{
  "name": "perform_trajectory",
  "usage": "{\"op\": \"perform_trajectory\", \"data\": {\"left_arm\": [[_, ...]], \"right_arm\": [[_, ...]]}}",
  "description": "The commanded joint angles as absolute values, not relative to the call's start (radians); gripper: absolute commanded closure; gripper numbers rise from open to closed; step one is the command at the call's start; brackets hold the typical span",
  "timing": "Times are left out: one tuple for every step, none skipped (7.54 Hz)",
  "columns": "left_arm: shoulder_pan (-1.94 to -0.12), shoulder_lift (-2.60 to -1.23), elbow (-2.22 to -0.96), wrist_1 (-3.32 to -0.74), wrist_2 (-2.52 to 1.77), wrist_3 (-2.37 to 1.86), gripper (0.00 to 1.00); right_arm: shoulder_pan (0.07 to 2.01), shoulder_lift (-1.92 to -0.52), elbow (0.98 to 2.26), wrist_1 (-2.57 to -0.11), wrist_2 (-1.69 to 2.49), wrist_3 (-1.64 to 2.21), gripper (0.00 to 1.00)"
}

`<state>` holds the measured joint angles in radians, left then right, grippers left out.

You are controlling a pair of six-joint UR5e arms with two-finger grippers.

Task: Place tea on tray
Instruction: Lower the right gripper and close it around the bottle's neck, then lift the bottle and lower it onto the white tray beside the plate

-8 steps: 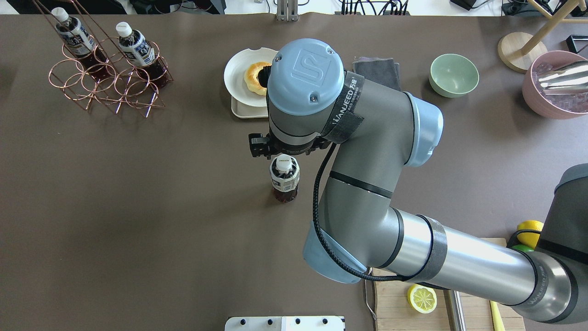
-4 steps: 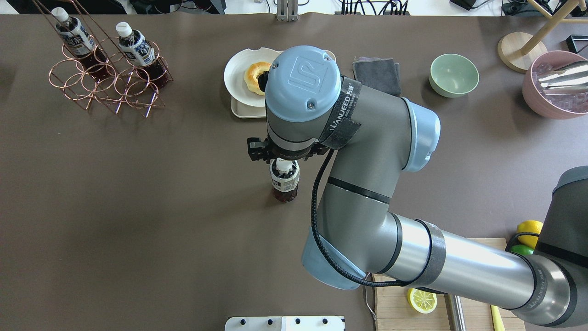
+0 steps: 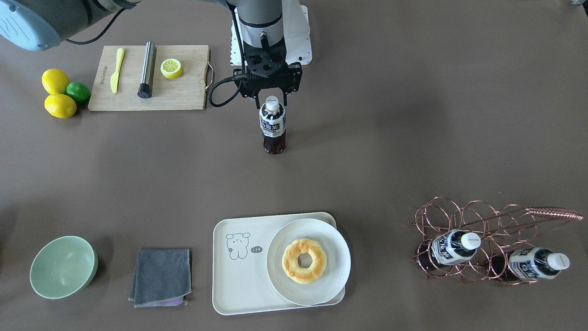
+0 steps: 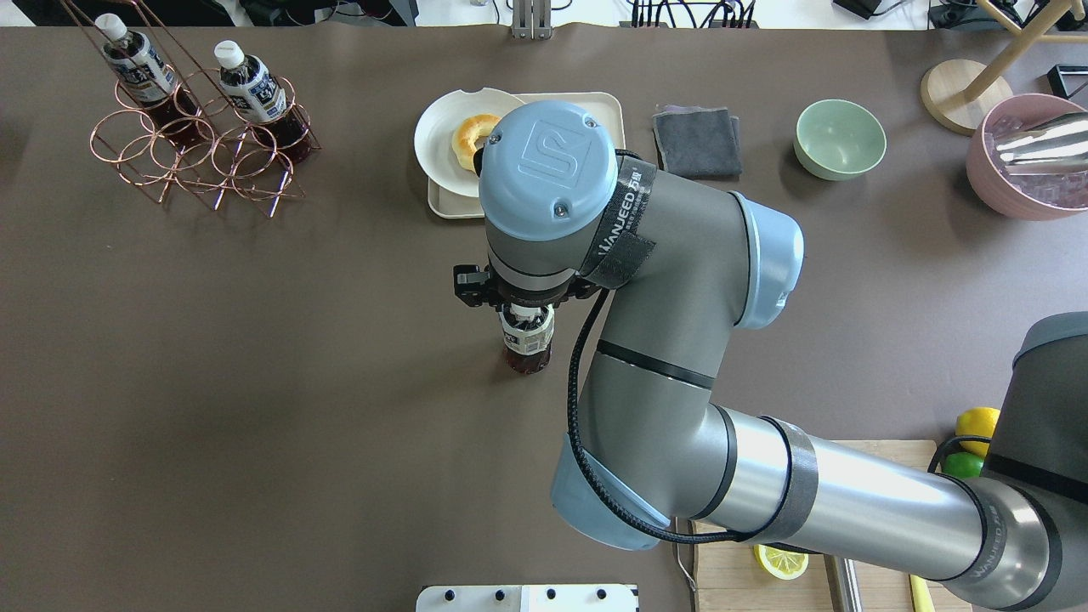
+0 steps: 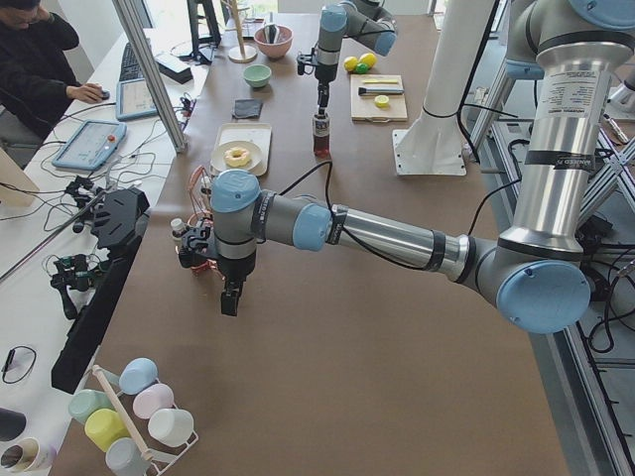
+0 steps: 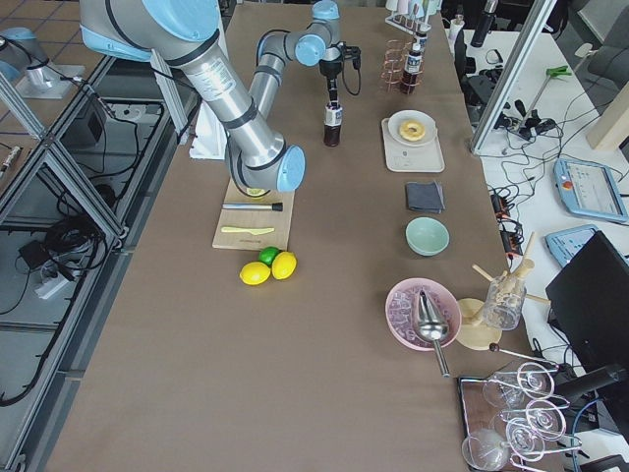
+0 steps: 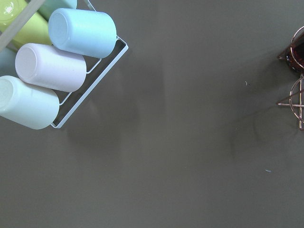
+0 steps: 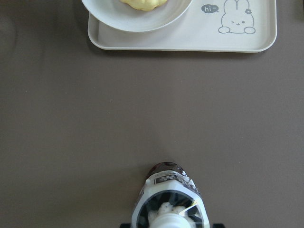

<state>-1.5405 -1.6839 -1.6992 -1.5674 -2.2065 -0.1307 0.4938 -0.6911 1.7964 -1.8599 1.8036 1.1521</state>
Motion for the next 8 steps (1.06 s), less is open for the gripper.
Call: {"op": "perform_trajectory", "data": {"left_arm": [[-1.54,-1.684,-1.669,-1.614,-2.206,-0.13,0.03],[-1.54,-1.684,-1.667,-1.617,-2.206,-0.132,0.03],[-1.54,-1.684,-1.664,-1.617,-2.206,-0.13,0.03],[-1.54,-1.684,-1.661,-1.618,-2.206,-0.13,0.03],[-1.54,-1.686,-1.66,-1.618,-2.206,-0.132,0.03],[-1.539,-1.686,-1.66,-1.618,-2.206,-0.132,0.03],[-1.537,-1.69,-1.651,-1.618,-2.207,-0.132,0.03],[-1.536,-1.698,-1.644,-1.617,-2.206,-0.133,0.03]], "right_arm": [[0.489,-0.689,1.796,-1.861,1.773,1.16,0.9],[0.489,-0.689,1.795,-1.859,1.76,1.16,1.0],[0.495,-0.689,1.802,-1.861,1.753,1.16,1.0],[0.527,-0.677,1.824,-1.868,1.764,1.158,1.0],[0.567,-0.64,1.831,-1.919,1.79,1.146,1.0],[0.625,-0.615,1.829,-1.946,1.837,1.125,1.0],[0.687,-0.611,1.818,-1.947,1.885,1.079,1.0],[0.748,-0.594,1.769,-1.947,1.928,1.012,1.0]]}}
